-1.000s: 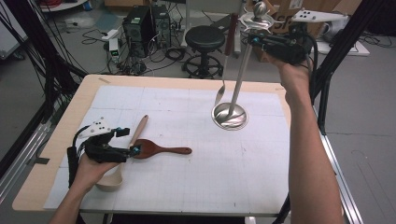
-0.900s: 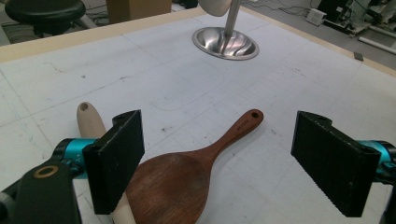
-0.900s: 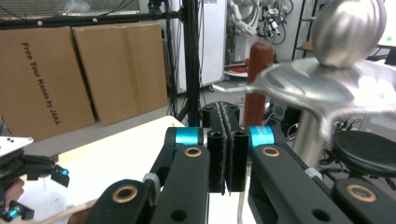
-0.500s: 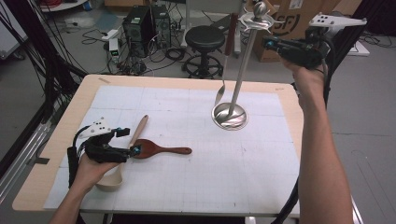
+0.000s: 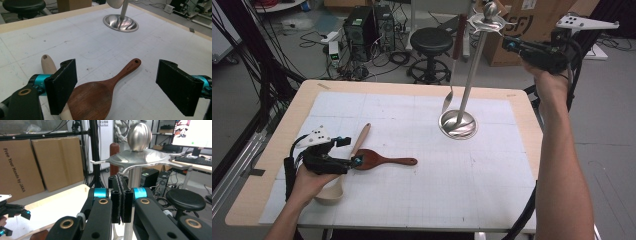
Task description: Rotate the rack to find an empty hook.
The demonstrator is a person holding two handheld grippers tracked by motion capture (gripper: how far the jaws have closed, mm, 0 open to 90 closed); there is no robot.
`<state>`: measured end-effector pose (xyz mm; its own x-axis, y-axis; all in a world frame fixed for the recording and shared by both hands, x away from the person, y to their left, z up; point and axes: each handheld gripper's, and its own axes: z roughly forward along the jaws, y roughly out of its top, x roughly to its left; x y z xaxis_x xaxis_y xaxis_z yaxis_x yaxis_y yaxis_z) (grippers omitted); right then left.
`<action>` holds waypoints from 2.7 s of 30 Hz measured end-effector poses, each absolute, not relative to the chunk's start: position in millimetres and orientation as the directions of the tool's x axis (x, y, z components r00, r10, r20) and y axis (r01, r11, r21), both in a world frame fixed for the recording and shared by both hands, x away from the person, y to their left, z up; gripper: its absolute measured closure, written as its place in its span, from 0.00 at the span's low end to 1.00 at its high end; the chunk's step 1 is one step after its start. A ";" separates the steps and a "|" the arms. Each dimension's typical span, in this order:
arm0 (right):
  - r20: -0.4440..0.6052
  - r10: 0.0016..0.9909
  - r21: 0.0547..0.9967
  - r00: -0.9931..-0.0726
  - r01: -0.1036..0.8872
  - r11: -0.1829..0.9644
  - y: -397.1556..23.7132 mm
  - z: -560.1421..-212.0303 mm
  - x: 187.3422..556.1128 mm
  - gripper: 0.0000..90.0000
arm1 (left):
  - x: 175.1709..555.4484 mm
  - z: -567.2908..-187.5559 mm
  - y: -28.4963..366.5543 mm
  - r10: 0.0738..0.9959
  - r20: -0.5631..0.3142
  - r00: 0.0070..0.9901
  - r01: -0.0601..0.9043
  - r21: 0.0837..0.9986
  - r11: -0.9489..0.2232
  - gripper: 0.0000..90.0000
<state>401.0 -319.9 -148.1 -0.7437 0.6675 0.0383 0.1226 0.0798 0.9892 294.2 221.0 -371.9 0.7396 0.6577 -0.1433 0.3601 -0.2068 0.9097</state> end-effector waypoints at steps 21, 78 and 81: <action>0.024 0.667 0.988 -0.745 0.117 0.096 -314.9 -145.3 406.1 0.99 | 294.5 -372.5 220.6 0.656 -0.144 0.741 0.361 0.909 -0.209 0.20; 0.001 0.642 0.986 -0.767 0.108 0.128 -258.0 -141.0 415.1 0.99 | 294.6 -372.0 221.6 0.658 -0.146 0.739 0.359 0.912 -0.201 0.20; 0.005 0.642 0.986 -0.767 0.109 0.122 -256.6 -141.6 415.6 0.99 | 294.7 -372.0 221.6 0.658 -0.146 0.739 0.360 0.911 -0.201 0.20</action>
